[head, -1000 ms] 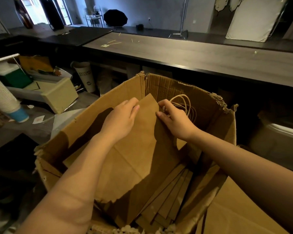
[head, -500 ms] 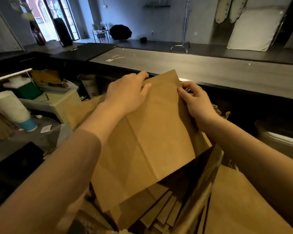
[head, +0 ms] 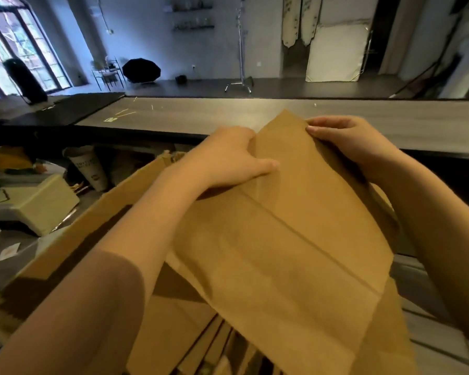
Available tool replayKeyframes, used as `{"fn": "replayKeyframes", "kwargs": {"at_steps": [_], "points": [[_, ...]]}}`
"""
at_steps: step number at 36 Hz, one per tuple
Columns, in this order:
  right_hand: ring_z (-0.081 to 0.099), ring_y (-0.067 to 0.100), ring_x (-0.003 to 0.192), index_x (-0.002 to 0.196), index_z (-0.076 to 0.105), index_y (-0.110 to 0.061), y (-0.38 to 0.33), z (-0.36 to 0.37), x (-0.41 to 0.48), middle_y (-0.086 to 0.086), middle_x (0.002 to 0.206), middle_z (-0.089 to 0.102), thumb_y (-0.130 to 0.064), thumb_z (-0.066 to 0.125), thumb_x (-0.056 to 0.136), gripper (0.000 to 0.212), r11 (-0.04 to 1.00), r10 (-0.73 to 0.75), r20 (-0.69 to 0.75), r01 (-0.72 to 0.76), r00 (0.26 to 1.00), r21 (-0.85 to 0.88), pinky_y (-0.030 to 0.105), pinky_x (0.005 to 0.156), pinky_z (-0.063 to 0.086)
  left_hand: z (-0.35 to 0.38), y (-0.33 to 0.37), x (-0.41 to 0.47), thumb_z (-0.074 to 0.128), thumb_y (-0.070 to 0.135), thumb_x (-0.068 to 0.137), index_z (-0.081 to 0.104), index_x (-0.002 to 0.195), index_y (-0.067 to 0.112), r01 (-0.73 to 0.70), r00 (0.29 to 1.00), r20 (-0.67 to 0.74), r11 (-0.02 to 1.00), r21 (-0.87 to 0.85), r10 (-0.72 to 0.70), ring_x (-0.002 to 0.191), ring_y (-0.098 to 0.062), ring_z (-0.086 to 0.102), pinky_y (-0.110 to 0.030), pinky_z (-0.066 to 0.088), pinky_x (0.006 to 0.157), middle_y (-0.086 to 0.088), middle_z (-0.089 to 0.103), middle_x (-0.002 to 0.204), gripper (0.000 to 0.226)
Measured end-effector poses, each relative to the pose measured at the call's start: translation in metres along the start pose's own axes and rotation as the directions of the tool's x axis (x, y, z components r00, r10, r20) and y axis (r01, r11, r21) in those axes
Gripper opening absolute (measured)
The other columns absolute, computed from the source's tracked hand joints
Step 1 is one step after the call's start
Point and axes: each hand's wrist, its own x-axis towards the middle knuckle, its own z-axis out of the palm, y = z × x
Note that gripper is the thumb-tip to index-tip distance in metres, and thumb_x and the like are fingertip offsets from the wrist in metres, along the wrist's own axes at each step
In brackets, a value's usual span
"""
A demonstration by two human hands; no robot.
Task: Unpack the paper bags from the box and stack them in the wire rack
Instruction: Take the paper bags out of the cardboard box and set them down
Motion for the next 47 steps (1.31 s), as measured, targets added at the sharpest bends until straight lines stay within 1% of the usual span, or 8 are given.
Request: {"fn": "replayKeyframes", "kwargs": {"at_steps": [8, 13, 21, 24, 33, 36, 43, 47], "points": [[0.064, 0.011, 0.086, 0.101, 0.064, -0.039, 0.042, -0.053, -0.030, -0.007, 0.093, 0.068, -0.028, 0.053, 0.095, 0.017, 0.978, 0.051, 0.090, -0.031, 0.995, -0.208, 0.028, 0.078, 0.050, 0.076, 0.038, -0.003, 0.075, 0.031, 0.078, -0.018, 0.148, 0.026, -0.051, 0.954, 0.283, 0.982, -0.184, 0.102, 0.118, -0.009, 0.039, -0.018, 0.031, 0.087, 0.002, 0.027, 0.151, 0.116], [0.057, 0.002, 0.085, 0.112, 0.059, -0.039, 0.079, -0.064, -0.040, -0.014, 0.092, 0.061, -0.029, 0.051, 0.095, 0.021, 0.936, 0.053, 0.136, -0.001, 0.989, -0.352, 0.015, 0.067, 0.042, 0.127, 0.054, -0.007, 0.075, 0.021, 0.079, -0.028, 0.142, 0.036, -0.013, 0.953, 0.285, 0.954, -0.298, 0.102, 0.110, -0.010, 0.048, -0.019, 0.043, 0.082, -0.001, 0.026, 0.153, 0.122], [0.052, 0.005, 0.089, 0.118, 0.055, -0.034, 0.144, -0.064, -0.048, -0.012, 0.097, 0.053, -0.026, 0.049, 0.096, 0.024, 0.903, 0.106, 0.259, 0.016, 0.960, -0.429, 0.014, 0.069, 0.043, 0.194, 0.058, -0.021, 0.069, 0.008, 0.083, -0.026, 0.139, 0.048, 0.090, 0.914, 0.405, 0.985, -0.148, -0.023, 0.114, -0.029, 0.055, -0.035, 0.054, 0.079, -0.006, -0.001, 0.159, 0.117], [0.055, 0.011, 0.099, 0.116, 0.055, -0.034, 0.168, -0.058, -0.051, -0.008, 0.106, 0.056, -0.025, 0.050, 0.096, 0.023, 0.888, 0.080, 0.258, 0.048, 0.963, -0.456, 0.018, 0.077, 0.045, 0.217, 0.059, -0.028, 0.061, -0.001, 0.083, -0.023, 0.140, 0.049, 0.096, 0.919, 0.389, 0.993, -0.071, -0.061, 0.086, -0.021, 0.059, -0.026, 0.047, 0.058, -0.010, -0.001, 0.158, 0.113], [0.048, 0.006, 0.109, 0.137, 0.045, -0.026, 0.209, -0.028, -0.078, -0.006, 0.124, 0.053, -0.014, 0.061, 0.090, 0.051, 0.888, -0.001, 0.149, 0.069, 0.989, -0.455, 0.013, 0.080, 0.039, 0.268, 0.045, -0.040, 0.056, -0.004, 0.086, -0.018, 0.144, 0.045, 0.164, 0.921, 0.350, 0.986, 0.039, -0.167, 0.099, -0.027, 0.060, -0.027, 0.046, 0.060, -0.013, -0.006, 0.157, 0.106], [0.050, 0.015, 0.118, 0.139, 0.042, -0.029, 0.221, -0.022, -0.094, -0.003, 0.137, 0.049, -0.017, 0.064, 0.088, 0.057, 0.890, -0.005, 0.101, 0.050, 0.995, -0.452, 0.032, 0.093, 0.048, 0.278, 0.037, -0.040, 0.053, -0.006, 0.086, -0.017, 0.143, 0.048, 0.202, 0.909, 0.364, 0.978, 0.043, -0.204, 0.117, -0.034, 0.050, -0.037, 0.050, 0.078, -0.008, -0.012, 0.157, 0.105], [0.029, 0.018, 0.138, 0.140, 0.040, -0.027, 0.250, -0.007, -0.145, -0.001, 0.147, 0.036, -0.016, 0.065, 0.087, 0.059, 0.892, 0.110, 0.007, -0.096, 0.994, -0.443, 0.031, 0.110, 0.028, 0.299, 0.015, -0.032, 0.034, 0.079, 0.080, 0.025, 0.143, 0.036, 0.316, 0.915, 0.268, 0.949, -0.015, -0.301, 0.132, -0.032, 0.035, -0.053, 0.030, 0.105, -0.003, 0.035, 0.146, 0.077], [0.028, 0.023, 0.140, 0.142, 0.038, -0.023, 0.269, -0.008, -0.176, 0.004, 0.150, 0.031, -0.017, 0.066, 0.087, 0.062, 0.866, 0.225, -0.096, -0.244, 0.970, -0.436, 0.037, 0.112, 0.029, 0.303, 0.009, -0.036, 0.051, 0.026, 0.096, 0.011, 0.146, 0.043, 0.407, 0.876, 0.305, 0.912, -0.052, -0.373, 0.134, -0.028, 0.032, -0.045, 0.038, 0.103, -0.001, 0.015, 0.156, 0.066]]}}
